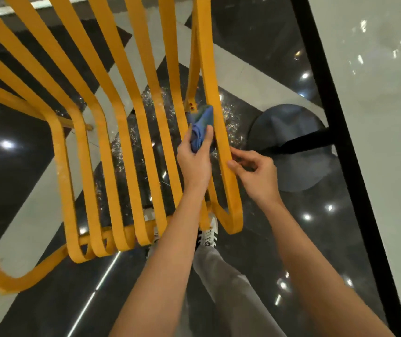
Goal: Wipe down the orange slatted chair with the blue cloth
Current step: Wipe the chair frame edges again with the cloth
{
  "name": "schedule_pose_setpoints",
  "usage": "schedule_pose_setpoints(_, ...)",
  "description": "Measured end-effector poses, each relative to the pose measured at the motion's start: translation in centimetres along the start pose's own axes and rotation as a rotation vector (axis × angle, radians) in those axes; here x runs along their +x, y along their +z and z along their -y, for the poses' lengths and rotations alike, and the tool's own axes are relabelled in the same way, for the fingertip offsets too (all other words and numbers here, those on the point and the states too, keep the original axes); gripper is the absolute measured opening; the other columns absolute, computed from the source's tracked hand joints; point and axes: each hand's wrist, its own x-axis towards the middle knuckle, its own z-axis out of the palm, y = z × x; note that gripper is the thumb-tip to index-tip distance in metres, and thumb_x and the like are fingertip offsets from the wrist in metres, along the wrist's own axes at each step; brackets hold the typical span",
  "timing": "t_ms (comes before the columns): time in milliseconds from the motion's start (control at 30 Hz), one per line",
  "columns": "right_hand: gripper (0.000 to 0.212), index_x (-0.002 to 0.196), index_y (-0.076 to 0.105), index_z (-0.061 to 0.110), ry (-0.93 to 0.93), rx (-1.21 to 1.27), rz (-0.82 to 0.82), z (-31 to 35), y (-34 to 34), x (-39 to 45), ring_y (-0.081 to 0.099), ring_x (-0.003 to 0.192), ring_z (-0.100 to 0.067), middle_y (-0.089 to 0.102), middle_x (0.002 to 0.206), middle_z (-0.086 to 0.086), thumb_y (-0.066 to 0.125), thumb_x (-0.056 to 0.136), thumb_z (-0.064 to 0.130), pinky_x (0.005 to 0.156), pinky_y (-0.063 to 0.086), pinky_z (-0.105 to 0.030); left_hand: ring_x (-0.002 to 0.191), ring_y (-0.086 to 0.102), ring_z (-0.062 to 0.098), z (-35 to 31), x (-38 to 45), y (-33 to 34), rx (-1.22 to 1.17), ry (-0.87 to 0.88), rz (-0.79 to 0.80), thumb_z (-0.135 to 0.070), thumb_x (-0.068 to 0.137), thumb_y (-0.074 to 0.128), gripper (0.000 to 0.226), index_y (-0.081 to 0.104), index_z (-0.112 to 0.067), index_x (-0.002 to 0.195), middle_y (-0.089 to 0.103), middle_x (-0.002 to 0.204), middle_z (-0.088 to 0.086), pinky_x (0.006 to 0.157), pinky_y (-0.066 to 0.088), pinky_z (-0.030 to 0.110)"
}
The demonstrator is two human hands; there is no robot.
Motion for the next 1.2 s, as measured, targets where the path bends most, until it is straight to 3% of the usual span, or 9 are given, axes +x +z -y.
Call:
schedule_pose_setpoints(167, 0.03, 0.113, 0.072, 0.008, 0.083, 0.138, 0.031, -0.7, -0.2, 0.8, 0.07, 0.096, -0.016, 0.074, 0.103, -0.006, 0.073, 0.084, 0.001, 0.087, 0.058, -0.036, 0.132, 0.051, 0.017, 4.7, -9.9, 0.2, -0.048, -0.046, -0.009, -0.011, 0.093, 0.062, 0.048, 0.051, -0.004, 0.139, 0.057, 0.139, 0.007, 0.11, 0.043, 0.039)
schedule_pose_setpoints(300, 0.028, 0.113, 0.073, 0.007, 0.127, 0.151, 0.06, -0.7, -0.3, 1.3, 0.071, 0.094, -0.017, 0.075, 0.1, -0.008, 0.074, 0.085, 0.005, 0.076, 0.056, -0.03, 0.132, 0.051, 0.022, 4.8, -8.7, 0.4, -0.081, -0.051, 0.009, -0.008, 0.093, 0.062, 0.048, 0.051, -0.003, 0.139, 0.057, 0.139, 0.011, 0.11, 0.042, 0.047)
schedule_pose_setpoints(400, 0.03, 0.109, 0.074, 0.007, 0.137, 0.108, 0.051, -0.6, -0.3, 1.5, 0.071, 0.085, -0.021, 0.075, 0.094, -0.01, 0.072, 0.079, 0.005, 0.071, 0.057, -0.035, 0.135, 0.048, 0.019, 3.9, -6.1, 0.6, -0.04, 0.057, 0.085, -0.004, 0.092, 0.062, 0.052, 0.048, -0.008, 0.142, 0.052, 0.144, 0.01, 0.11, 0.042, 0.045)
schedule_pose_setpoints(533, 0.031, 0.11, 0.072, 0.003, 0.186, 0.175, 0.068, 0.0, -0.2, 1.4, 0.068, 0.084, -0.018, 0.072, 0.096, -0.013, 0.069, 0.081, -0.008, 0.07, 0.056, -0.026, 0.147, 0.028, 0.021, 7.9, -13.7, -1.1, -0.052, 0.086, 0.155, -0.007, 0.091, 0.062, 0.055, 0.046, -0.021, 0.142, 0.039, 0.155, 0.003, 0.118, 0.027, 0.054)
schedule_pose_setpoints(700, 0.028, 0.109, 0.071, 0.003, 0.191, 0.198, 0.062, 0.4, -0.3, 1.3, 0.068, 0.081, -0.013, 0.072, 0.096, -0.012, 0.072, 0.083, -0.004, 0.064, 0.054, -0.022, 0.147, 0.029, 0.019, 9.6, -16.9, -1.0, -0.026, 0.077, 0.081, 0.006, 0.087, 0.062, 0.061, 0.05, -0.02, 0.14, 0.042, 0.153, -0.002, 0.117, 0.028, 0.054)
schedule_pose_setpoints(833, 0.028, 0.108, 0.072, 0.002, 0.198, 0.22, 0.046, 0.0, -0.3, 1.5, 0.068, 0.086, -0.018, 0.072, 0.099, -0.016, 0.072, 0.081, -0.005, 0.077, 0.057, -0.027, 0.143, 0.037, 0.021, 7.0, -10.8, -0.4, -0.116, 0.07, 0.031, -0.019, 0.088, 0.059, 0.053, 0.048, -0.042, 0.135, 0.047, 0.15, 0.004, 0.115, 0.034, 0.051)
schedule_pose_setpoints(967, 0.028, 0.107, 0.072, 0.003, 0.257, 0.259, 0.084, 0.7, -0.5, 1.6, 0.072, 0.082, -0.015, 0.073, 0.099, -0.012, 0.071, 0.081, -0.007, 0.069, 0.058, -0.025, 0.145, 0.034, 0.02, 8.8, -15.6, -1.0, -0.108, 0.051, 0.082, 0.003, 0.09, 0.06, 0.057, 0.05, -0.024, 0.139, 0.044, 0.152, -0.001, 0.116, 0.032, 0.052)
schedule_pose_setpoints(1067, 0.025, 0.102, 0.072, 0.003, 0.261, 0.235, 0.107, 1.5, -1.0, 1.9, 0.073, 0.076, -0.009, 0.073, 0.094, -0.006, 0.069, 0.08, -0.01, 0.063, 0.057, -0.022, 0.141, 0.04, 0.016, 10.6, -18.4, -2.1, -0.125, -0.024, 0.056, 0.002, 0.088, 0.063, 0.048, 0.058, -0.018, 0.131, 0.051, 0.146, -0.007, 0.115, 0.036, 0.047)
schedule_pose_setpoints(1200, 0.023, 0.095, 0.073, 0.002, 0.276, 0.249, 0.119, 1.8, -1.0, 2.3, 0.073, 0.074, -0.009, 0.074, 0.088, -0.003, 0.068, 0.079, -0.013, 0.061, 0.057, -0.021, 0.132, 0.051, 0.016, 9.0, -15.4, -1.8, -0.184, -0.063, 0.003, 0.007, 0.087, 0.063, 0.041, 0.062, -0.01, 0.125, 0.058, 0.139, 0.005, 0.109, 0.044, 0.033)
